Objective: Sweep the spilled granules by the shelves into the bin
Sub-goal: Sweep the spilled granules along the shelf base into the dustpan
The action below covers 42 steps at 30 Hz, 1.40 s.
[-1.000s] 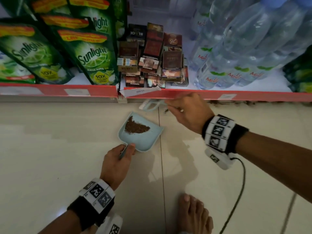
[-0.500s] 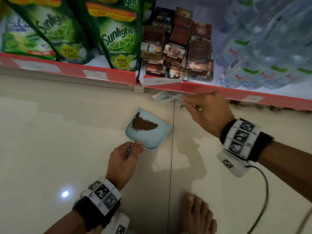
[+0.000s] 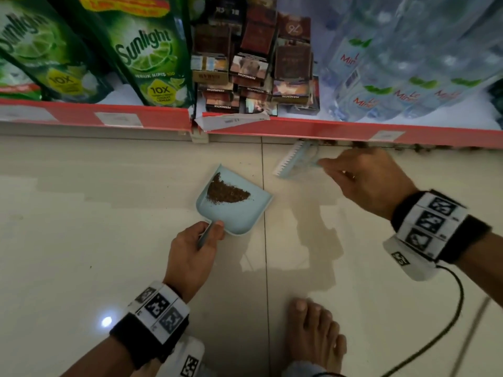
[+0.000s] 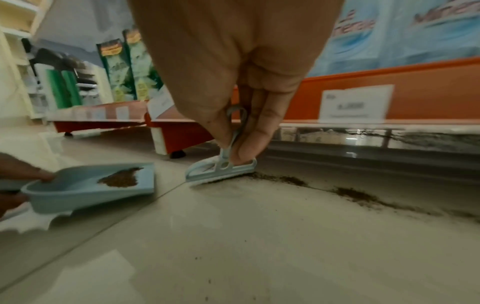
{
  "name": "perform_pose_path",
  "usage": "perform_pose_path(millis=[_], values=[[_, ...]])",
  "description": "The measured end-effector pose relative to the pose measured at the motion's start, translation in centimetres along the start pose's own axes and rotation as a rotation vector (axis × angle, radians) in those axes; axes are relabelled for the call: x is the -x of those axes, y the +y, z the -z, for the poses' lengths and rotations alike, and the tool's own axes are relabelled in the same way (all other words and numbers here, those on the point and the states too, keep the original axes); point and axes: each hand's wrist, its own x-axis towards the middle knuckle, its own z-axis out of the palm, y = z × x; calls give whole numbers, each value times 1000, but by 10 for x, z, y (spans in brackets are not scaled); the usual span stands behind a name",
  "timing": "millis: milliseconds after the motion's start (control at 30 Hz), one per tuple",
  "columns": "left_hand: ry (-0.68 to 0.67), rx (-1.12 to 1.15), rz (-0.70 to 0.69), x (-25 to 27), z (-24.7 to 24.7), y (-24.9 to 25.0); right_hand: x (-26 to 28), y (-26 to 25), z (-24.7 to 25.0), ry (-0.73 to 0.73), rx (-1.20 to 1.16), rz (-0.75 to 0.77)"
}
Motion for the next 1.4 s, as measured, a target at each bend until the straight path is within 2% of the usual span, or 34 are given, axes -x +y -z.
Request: perform_pose_path(millis=[100,167,267,333,400,500,567,733,867,1000,1167,1300,1400], values=[[-29,-2,-3,7,-4,1,-8,-12,0,161,-150,53],[-42,-1,-12,11,-6,1,-24,-31,-7,201,-215,119],[-29,-9,-12,14,-4,0,-47,-47,-18,74,-255,120],[-9,-13,-8,15,-2,-2,-48,-43,-20,-40,-185,110],[12,-18,2,17,2,-4,-37,-30,-14,-86,-88,138],[31,-12,15,18,4,-6,-11,-5,1,-59,-46,147],[35,-2,28,18,3,-6,0,7,9,16,-64,155],[1,-30,-12,13,-5,2,-21,-11,-1,136,-139,171],[-14,-42,-39,4,-8,7,-36,-13,-17,7,-57,67],[-11,-47,-52,-3,-8,7,1,23,-8,-65,22,19],[1,-14,-29,-4,-12,7,37,53,2,113,-103,-36],[-39,-15,-46,-4,-18,12,17,33,-17,306,-286,-133],[-64,1,-61,-7,-22,18,-8,21,-31,366,-237,-168]])
